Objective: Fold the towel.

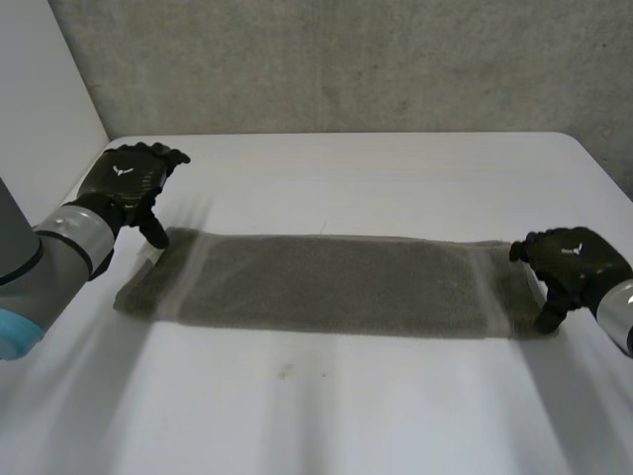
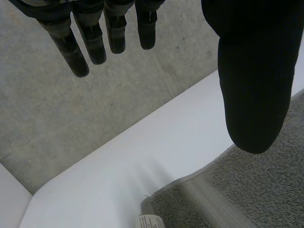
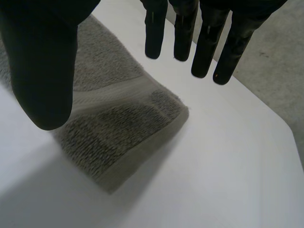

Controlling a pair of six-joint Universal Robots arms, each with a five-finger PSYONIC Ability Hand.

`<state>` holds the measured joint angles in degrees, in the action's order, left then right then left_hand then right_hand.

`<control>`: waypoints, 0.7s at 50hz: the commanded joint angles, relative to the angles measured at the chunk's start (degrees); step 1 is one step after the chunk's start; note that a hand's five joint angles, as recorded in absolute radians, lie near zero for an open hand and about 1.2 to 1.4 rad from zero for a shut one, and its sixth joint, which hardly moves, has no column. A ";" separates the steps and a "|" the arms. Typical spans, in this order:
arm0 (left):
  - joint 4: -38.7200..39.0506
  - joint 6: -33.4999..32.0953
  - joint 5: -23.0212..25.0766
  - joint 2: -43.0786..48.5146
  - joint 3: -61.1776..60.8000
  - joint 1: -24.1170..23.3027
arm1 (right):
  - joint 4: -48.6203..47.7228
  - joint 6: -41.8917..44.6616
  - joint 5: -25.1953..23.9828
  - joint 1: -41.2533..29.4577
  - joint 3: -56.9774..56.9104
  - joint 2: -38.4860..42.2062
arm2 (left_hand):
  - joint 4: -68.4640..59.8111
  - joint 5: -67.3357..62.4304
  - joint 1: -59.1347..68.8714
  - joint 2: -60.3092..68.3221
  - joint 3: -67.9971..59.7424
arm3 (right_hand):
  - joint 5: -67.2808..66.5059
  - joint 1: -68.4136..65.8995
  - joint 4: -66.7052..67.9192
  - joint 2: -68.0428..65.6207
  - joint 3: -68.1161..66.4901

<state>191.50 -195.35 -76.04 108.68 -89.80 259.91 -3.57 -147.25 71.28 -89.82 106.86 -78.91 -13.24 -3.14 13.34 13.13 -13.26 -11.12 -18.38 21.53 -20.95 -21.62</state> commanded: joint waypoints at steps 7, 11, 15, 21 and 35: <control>0.10 -0.03 0.02 -1.10 -2.31 -0.11 | -10.23 1.00 -4.48 2.36 3.80 8.06 | -1.35 -1.45 1.25 1.45 -1.33 | -14.52 -17.25 14.11 -14.68 -14.01; 0.10 -0.03 0.02 -1.19 -3.18 -0.11 | -11.37 1.26 -4.48 2.98 3.53 9.47 | -1.35 -1.45 1.25 1.45 -1.33 | -16.55 -19.28 16.14 -16.71 -16.04; 0.10 -0.11 0.02 -1.19 -3.71 -0.11 | -12.69 1.35 -4.48 3.24 2.83 10.97 | -1.35 -1.45 1.25 1.45 -1.33 | -25.94 -28.68 25.53 -26.11 -25.44; 0.10 -0.11 0.02 -1.10 -3.89 -0.28 | -13.57 2.40 -3.34 3.51 1.43 12.73 | -1.18 -1.28 1.09 1.29 -1.16 | -56.61 -59.35 56.20 -56.78 -56.11; 0.10 -0.20 0.02 -3.82 -4.68 -0.02 | -12.34 11.18 4.56 14.92 -4.37 10.54 | -1.18 -1.28 1.08 1.29 -1.16 | -58.88 -61.62 58.47 -59.05 -58.38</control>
<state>191.60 -195.47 -76.03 106.78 -93.78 259.65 -17.07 -140.99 72.19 -80.69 106.34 -67.27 -13.24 -3.14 13.33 13.13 -13.26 -54.91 -53.95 68.19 -66.70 -67.64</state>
